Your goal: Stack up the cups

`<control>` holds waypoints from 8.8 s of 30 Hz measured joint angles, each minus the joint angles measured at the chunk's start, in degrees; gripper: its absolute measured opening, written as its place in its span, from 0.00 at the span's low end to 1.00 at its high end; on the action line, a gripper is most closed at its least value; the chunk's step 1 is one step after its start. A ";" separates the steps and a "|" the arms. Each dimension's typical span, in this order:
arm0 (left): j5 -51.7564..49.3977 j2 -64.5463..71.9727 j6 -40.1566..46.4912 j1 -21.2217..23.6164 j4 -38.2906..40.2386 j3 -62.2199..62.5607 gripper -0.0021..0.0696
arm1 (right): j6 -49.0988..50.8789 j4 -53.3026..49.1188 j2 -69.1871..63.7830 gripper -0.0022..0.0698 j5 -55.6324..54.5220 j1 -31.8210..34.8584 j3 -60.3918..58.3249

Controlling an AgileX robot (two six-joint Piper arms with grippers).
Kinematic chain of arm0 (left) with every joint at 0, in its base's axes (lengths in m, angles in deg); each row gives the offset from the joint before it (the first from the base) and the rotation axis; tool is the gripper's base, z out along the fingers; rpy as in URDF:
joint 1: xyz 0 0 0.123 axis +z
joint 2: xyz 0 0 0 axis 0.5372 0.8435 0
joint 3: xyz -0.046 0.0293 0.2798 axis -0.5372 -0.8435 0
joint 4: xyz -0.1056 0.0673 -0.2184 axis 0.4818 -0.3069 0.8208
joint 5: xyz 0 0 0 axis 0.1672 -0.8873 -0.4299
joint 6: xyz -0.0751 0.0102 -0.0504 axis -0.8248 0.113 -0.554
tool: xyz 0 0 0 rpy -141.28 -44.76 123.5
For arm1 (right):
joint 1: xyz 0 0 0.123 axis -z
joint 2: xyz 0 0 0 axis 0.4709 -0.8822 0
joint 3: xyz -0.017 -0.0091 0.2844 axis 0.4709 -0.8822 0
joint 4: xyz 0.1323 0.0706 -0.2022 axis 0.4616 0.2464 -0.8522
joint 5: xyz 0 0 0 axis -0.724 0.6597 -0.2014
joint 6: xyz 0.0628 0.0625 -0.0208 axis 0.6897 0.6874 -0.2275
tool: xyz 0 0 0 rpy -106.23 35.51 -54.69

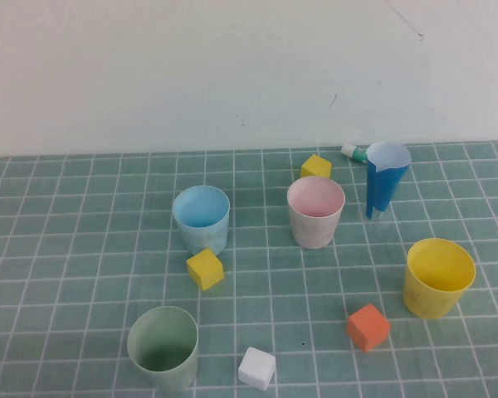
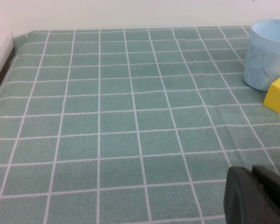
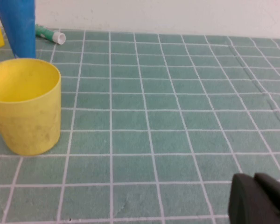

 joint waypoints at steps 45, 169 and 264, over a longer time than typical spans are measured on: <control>9.33 0.00 0.00 0.00 0.00 -0.55 0.03 | 0.34 -5.68 0.00 0.03 -7.08 0.00 -0.37; -18.89 106.44 20.56 -11.39 6.02 87.53 0.29 | -59.35 41.18 -35.38 0.03 9.00 0.00 24.40; 13.09 20.05 6.21 -9.31 -7.45 16.10 0.03 | -57.57 19.46 -127.77 0.25 32.66 -25.15 115.51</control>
